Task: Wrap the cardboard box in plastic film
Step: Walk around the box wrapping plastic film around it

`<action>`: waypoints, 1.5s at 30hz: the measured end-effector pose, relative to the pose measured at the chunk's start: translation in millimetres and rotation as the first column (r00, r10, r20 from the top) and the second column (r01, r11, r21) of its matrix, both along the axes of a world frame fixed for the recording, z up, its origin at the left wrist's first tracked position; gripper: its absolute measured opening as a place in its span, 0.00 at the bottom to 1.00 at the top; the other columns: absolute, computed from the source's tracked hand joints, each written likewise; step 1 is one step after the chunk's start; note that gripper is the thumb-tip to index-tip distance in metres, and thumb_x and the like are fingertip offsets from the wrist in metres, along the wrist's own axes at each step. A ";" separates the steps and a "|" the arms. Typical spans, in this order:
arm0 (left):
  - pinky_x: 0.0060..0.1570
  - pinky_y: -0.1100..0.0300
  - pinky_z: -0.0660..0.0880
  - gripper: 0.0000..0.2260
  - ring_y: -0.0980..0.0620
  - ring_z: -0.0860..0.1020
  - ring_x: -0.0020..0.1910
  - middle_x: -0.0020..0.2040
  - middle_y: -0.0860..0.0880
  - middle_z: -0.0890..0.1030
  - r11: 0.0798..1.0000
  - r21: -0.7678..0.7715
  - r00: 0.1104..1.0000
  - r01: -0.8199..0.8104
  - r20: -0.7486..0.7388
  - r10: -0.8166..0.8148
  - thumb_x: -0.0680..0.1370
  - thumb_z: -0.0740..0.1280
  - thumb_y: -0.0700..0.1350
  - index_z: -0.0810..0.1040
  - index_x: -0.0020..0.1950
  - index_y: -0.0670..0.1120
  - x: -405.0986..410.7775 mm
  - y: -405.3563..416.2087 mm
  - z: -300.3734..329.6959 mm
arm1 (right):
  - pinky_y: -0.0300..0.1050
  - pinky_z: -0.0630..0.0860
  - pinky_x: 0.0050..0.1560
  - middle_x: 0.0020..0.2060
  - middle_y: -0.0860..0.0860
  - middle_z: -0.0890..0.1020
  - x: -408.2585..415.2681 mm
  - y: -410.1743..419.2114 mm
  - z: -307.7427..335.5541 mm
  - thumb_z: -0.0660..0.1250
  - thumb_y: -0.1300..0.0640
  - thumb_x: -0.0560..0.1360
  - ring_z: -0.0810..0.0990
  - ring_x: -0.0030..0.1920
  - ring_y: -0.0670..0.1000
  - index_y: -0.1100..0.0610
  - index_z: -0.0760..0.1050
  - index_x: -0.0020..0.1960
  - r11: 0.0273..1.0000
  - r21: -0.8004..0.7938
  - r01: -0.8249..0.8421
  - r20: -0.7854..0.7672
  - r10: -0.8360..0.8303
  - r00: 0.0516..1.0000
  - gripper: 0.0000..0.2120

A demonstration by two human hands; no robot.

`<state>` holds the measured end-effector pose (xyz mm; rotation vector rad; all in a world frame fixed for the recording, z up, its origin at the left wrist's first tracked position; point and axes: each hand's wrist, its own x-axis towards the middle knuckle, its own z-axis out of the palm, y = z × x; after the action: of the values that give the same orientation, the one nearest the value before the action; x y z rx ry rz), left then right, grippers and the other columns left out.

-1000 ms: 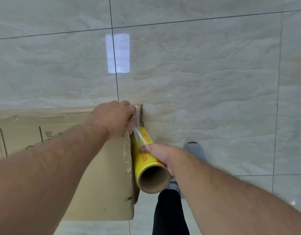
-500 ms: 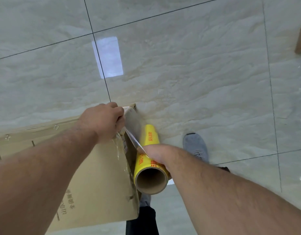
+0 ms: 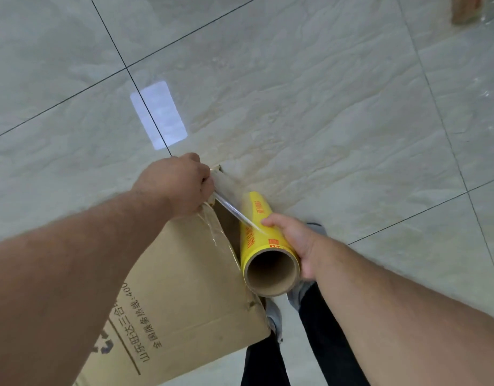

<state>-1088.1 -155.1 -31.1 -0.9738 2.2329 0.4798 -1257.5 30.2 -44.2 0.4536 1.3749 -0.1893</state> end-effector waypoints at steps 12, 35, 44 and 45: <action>0.62 0.49 0.72 0.23 0.47 0.80 0.52 0.48 0.51 0.81 0.805 0.039 0.793 0.592 0.153 -0.590 0.86 0.46 0.58 0.79 0.51 0.53 -31.5 13.4 20.9 | 0.56 0.71 0.78 0.80 0.59 0.74 16.1 4.5 4.9 0.68 0.33 0.80 0.77 0.75 0.63 0.56 0.66 0.86 0.813 -0.187 -0.551 -0.076 0.547 0.833 0.42; 0.59 0.48 0.73 0.22 0.47 0.82 0.54 0.49 0.50 0.83 0.808 0.129 0.783 0.574 0.202 -0.588 0.84 0.44 0.60 0.75 0.52 0.53 -36.1 68.9 17.7 | 0.55 0.75 0.74 0.79 0.60 0.73 1.6 65.8 -5.7 0.74 0.30 0.74 0.79 0.72 0.62 0.57 0.58 0.87 0.857 -0.151 -0.492 -0.064 0.488 0.870 0.53; 0.58 0.49 0.74 0.30 0.48 0.80 0.57 0.53 0.50 0.83 0.798 0.164 0.741 0.579 0.301 -0.600 0.85 0.43 0.62 0.83 0.56 0.54 -42.1 70.3 21.8 | 0.56 0.87 0.53 0.48 0.62 0.88 7.8 91.2 -7.1 0.75 0.40 0.77 0.88 0.45 0.61 0.59 0.79 0.63 0.983 0.029 0.184 0.012 -0.184 0.983 0.26; 0.58 0.49 0.74 0.29 0.48 0.80 0.57 0.53 0.51 0.83 0.802 0.168 0.742 0.573 0.308 -0.595 0.85 0.43 0.62 0.83 0.56 0.54 -42.0 71.1 21.5 | 0.53 0.85 0.48 0.45 0.62 0.87 9.8 96.4 -7.5 0.75 0.42 0.79 0.87 0.42 0.60 0.59 0.79 0.60 0.971 0.023 0.239 0.030 -0.240 0.970 0.22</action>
<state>-1130.1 -84.0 -9.6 -0.2443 2.0323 0.0729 -1247.7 126.5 -51.7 0.6369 1.2886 -0.3647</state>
